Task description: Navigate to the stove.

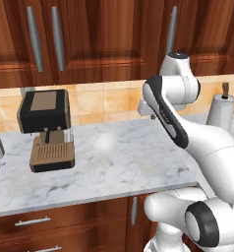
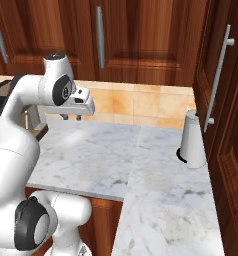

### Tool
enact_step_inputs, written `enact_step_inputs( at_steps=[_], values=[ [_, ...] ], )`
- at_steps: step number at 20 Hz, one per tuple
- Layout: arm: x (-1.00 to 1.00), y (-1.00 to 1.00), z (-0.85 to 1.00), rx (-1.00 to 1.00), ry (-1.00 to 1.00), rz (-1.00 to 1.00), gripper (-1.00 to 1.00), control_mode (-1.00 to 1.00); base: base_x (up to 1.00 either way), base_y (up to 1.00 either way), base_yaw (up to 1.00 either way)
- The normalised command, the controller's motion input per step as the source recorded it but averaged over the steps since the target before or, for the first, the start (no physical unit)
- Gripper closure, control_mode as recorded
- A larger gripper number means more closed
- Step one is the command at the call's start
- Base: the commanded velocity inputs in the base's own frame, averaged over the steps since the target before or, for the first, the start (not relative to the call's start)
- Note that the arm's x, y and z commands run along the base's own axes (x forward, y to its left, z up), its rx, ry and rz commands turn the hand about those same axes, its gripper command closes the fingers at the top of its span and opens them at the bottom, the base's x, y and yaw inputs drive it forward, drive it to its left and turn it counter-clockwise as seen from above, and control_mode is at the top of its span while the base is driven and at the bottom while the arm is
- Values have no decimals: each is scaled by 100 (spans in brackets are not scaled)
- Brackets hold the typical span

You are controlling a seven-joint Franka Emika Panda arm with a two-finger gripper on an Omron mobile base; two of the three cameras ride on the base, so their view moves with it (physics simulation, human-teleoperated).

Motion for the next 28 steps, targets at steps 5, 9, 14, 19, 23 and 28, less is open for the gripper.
enact_step_inputs(
  at_steps=[5, 9, 14, 19, 23, 28],
  values=[
    [-33, 0, 0, 0, -1, 0, -100, -100, 0, 0, 0],
    [-90, 0, 10, 0, -6, 0, -100, -100, 0, 0, 0],
    [-100, 5, 38, 0, -7, -2, -100, -100, 0, 0, 0],
    [-81, 9, 56, 0, -8, -12, -100, -100, 0, 0, 0],
    [-73, 0, 57, 0, -7, -11, -100, -100, 0, 0, 0],
    [-74, 0, 31, 1, -6, -7, -100, -100, 0, 0, 0]
  ],
)
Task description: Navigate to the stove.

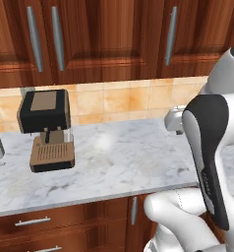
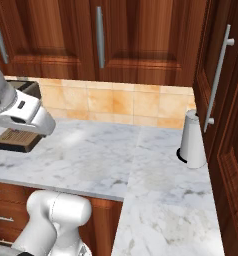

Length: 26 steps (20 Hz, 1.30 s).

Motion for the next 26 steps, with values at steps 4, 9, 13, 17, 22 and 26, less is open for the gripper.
enact_step_inputs(
  at_steps=[4, 9, 13, 17, 22, 26],
  values=[
    [-58, -3, 0, 0, -3, 0, -100, -100, 0, 0, 0],
    [-25, -2, 0, 0, 0, 0, -100, -100, 0, 0, 0],
    [0, 0, 0, 0, 0, 0, -100, 100, -9, 71, 15],
    [0, 0, 0, 0, 0, 0, -100, 100, -1, 100, 55],
    [0, 0, 0, 0, 0, 0, -100, 100, -26, 52, 95],
    [0, 0, 0, 0, 0, 0, -100, 100, -23, 6, 100]
  ],
)
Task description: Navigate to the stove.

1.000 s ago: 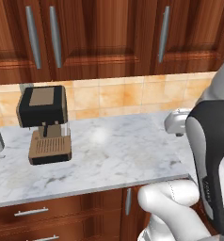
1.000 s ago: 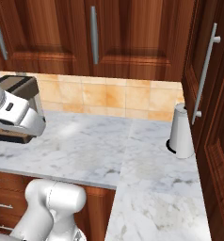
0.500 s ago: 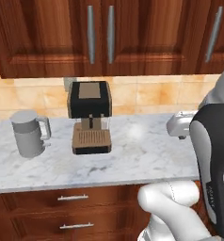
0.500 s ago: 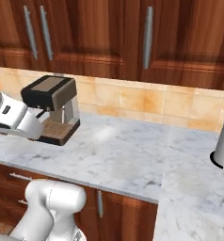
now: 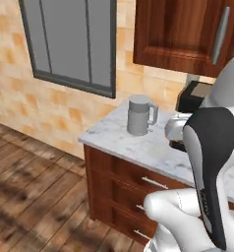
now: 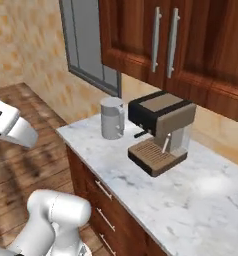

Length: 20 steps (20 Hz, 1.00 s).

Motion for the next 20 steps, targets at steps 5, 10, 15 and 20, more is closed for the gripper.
enact_step_inputs(
  at_steps=[5, 10, 15, 20],
  values=[
    [0, 0, 0, 0, 0, 0, -100, 100, -22, 0, 100],
    [0, 0, 0, 0, 0, 0, -100, 100, -23, 0, 100],
    [0, 0, 0, 0, 0, 0, -100, 100, -21, 0, 100],
    [0, 0, 0, 0, 0, 0, -100, 100, -21, 6, 100]
  ],
)
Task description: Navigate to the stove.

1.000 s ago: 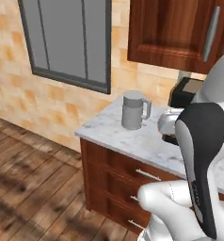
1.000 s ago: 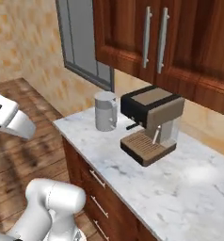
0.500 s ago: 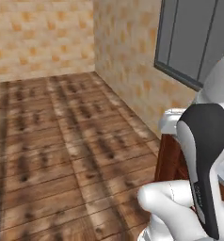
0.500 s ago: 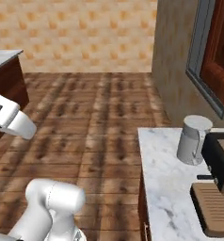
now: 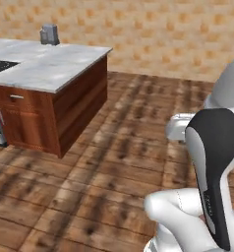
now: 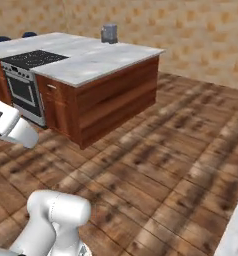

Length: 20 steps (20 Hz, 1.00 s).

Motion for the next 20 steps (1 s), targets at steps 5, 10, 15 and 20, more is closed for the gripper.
enact_step_inputs(
  at_steps=[5, 10, 15, 20],
  values=[
    [0, 0, 0, 0, 0, 0, -100, 100, 22, 45, 82],
    [0, 0, 0, 0, 0, 0, -100, 100, 100, 88, 23],
    [0, 0, 0, 0, 0, 0, -100, 100, 100, 83, 11],
    [0, 0, 0, 0, 0, 0, -100, 100, 100, 37, 7]
  ],
)
